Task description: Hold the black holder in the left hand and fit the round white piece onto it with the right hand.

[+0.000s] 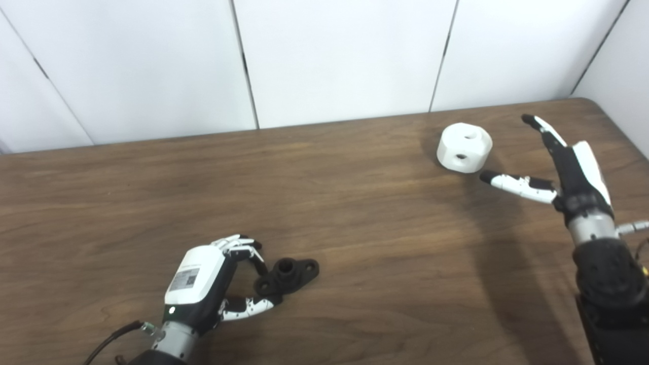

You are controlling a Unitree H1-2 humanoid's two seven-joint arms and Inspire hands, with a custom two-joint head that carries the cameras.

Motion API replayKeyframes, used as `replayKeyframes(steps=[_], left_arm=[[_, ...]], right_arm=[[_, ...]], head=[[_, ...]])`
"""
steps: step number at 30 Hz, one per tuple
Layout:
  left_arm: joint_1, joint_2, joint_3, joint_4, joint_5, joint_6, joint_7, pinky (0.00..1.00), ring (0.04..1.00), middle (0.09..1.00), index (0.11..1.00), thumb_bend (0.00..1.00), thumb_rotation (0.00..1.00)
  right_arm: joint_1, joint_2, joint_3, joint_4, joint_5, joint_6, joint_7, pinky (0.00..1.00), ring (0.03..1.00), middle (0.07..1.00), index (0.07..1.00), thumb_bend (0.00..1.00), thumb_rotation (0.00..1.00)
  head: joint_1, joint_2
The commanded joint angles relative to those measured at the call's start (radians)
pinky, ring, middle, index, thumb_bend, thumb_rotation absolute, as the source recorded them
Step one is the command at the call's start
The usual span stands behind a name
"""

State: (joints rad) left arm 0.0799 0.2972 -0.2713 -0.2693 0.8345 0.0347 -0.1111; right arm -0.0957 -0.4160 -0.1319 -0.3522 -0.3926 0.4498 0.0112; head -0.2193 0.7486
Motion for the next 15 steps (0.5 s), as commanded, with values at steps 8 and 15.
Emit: replayKeyframes(steps=[8, 15], left_arm=[[0.013, 0.034, 0.022, 0.055, -0.006, 0.003, -0.011, 0.82, 0.842, 0.762, 0.486, 0.52, 0.05], [0.013, 0.041, 0.025, 0.056, -0.014, 0.003, -0.022, 0.82, 0.849, 0.765, 0.486, 0.52, 0.05]], right_arm=[[-0.151, -0.042, -0.018, 0.096, -0.111, 0.019, 0.075, 0.95, 1.000, 0.954, 0.896, 0.77, 0.37], [-0.222, -0.080, 0.020, 0.179, -0.150, 0.019, 0.123, 0.94, 1.000, 0.947, 0.885, 0.79, 0.34]], head=[[-0.042, -0.007], [-0.075, -0.012]])
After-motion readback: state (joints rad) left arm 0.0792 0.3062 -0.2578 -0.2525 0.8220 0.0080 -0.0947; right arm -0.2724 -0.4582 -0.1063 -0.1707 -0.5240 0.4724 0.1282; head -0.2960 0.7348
